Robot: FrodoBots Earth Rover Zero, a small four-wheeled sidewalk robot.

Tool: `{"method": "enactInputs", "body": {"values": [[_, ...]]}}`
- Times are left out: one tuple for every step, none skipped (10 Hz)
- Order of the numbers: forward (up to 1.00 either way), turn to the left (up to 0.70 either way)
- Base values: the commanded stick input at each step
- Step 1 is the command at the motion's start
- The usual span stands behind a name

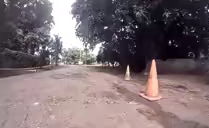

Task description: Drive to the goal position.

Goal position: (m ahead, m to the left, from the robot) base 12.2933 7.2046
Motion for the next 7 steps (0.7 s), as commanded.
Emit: {"method": "enactInputs", "body": {"values": [[0.70,0.00],[0.70,0.00],[0.70,0.00],[0.70,0.00],[0.70,0.16],[0.70,0.35],[0.70,0.00]]}}
